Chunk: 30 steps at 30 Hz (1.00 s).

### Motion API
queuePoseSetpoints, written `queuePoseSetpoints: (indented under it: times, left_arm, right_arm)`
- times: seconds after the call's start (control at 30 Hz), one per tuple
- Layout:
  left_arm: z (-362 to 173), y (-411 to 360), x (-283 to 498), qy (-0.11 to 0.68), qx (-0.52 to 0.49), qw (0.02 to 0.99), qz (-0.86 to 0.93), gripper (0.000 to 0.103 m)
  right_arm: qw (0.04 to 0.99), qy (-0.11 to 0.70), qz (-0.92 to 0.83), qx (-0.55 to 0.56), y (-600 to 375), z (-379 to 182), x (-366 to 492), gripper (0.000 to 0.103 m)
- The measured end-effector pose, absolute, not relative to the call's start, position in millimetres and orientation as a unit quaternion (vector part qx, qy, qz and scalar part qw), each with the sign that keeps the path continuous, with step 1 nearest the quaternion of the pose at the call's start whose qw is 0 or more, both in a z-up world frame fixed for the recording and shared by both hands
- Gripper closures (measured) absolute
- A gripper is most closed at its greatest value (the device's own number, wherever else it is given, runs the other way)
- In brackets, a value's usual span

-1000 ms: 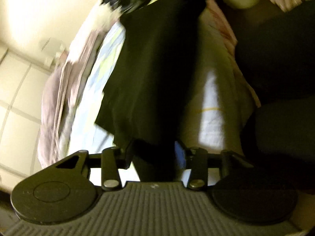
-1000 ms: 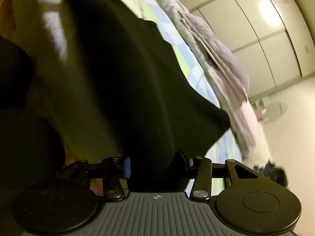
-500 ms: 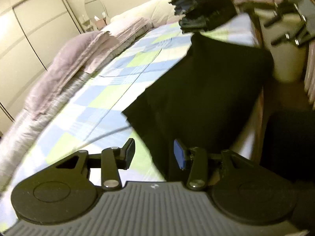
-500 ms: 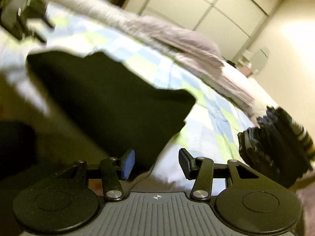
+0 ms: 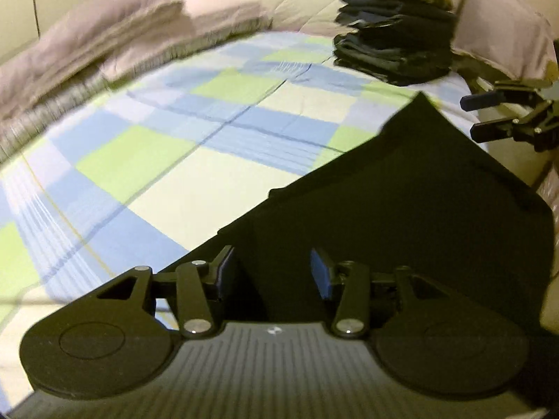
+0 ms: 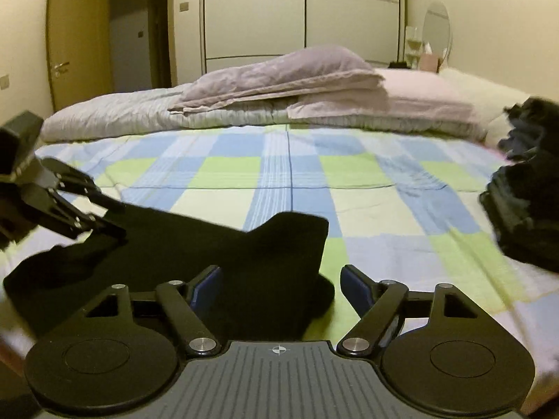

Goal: Fold clothes
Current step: 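Grasp the jacket edge with both grippers and lift it again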

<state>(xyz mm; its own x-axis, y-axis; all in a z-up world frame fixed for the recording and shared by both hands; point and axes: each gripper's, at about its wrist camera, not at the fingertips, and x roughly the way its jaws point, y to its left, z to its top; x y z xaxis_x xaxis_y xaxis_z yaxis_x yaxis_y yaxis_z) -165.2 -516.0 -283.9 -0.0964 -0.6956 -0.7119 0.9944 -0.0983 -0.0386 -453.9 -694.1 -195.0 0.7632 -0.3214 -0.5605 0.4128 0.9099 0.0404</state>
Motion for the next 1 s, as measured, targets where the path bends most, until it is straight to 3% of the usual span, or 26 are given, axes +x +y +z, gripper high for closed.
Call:
queuePoseSetpoints:
  times: [0.07,0.1,0.13,0.17,0.2,0.3,0.4,0.57,0.7,0.8,0.83,0.93,1.0]
  left_arm:
    - [-290.5,-525.3,-156.0,0.291,0.263,0.609,-0.690,0.065]
    - [-291.6,-526.7,-153.8,0.292,0.260,0.606,-0.693,0.072]
    - [-290.5,-525.7,-152.0,0.290,0.254,0.603,-0.698,0.103]
    - [-287.9,-523.2,-150.0,0.288,0.245,0.601,-0.704,0.103]
    - [-282.4,-517.8,-147.8,0.280,0.231,0.607,-0.707,0.103]
    - [-257.8,-492.8,-140.5,0.234,0.178,0.651,-0.700,0.103]
    - [-261.9,-490.9,-138.6,0.233,0.188,0.663,-0.686,0.103]
    - [-302.3,-515.5,-143.6,0.280,0.240,0.659,-0.655,0.102]
    - [-305.2,-522.5,-149.0,0.280,0.263,0.659,-0.647,0.101]
    - [-299.1,-521.0,-150.5,0.275,0.276,0.663,-0.639,0.093]
    - [-294.6,-518.5,-149.6,0.275,0.276,0.670,-0.632,0.085]
    - [-276.1,-503.8,-150.7,0.266,0.271,0.692,-0.614,0.086]
    - [-261.2,-487.4,-157.4,0.250,0.267,0.699,-0.615,0.086]
  right_arm:
    - [0.935,0.283,-0.191,0.094,-709.4,-200.3,-442.5,0.026]
    - [0.935,0.282,-0.189,0.100,-715.9,-203.1,-437.3,0.026]
    - [0.934,0.283,-0.189,0.107,-721.1,-206.7,-432.8,0.031]
    - [0.932,0.287,-0.192,0.115,-726.6,-210.9,-429.2,0.043]
    - [0.927,0.294,-0.192,0.129,-732.5,-215.8,-425.7,0.073]
    - [0.930,0.274,-0.186,0.158,-742.0,-212.0,-429.5,0.090]
    - [0.942,0.245,-0.184,0.137,-739.5,-199.6,-434.1,0.090]
    - [0.922,0.299,-0.193,0.150,-758.2,-230.7,-417.4,0.090]
    - [0.911,0.314,-0.202,0.175,-771.2,-238.2,-421.4,0.089]
    - [0.912,0.320,-0.220,0.134,-759.7,-222.2,-429.5,0.087]
    - [0.912,0.318,-0.226,0.124,-755.3,-216.1,-433.0,0.083]
    - [0.920,0.298,-0.233,0.104,-732.5,-195.3,-450.8,0.065]
    - [0.927,0.286,-0.223,0.092,-712.1,-183.2,-462.9,0.065]
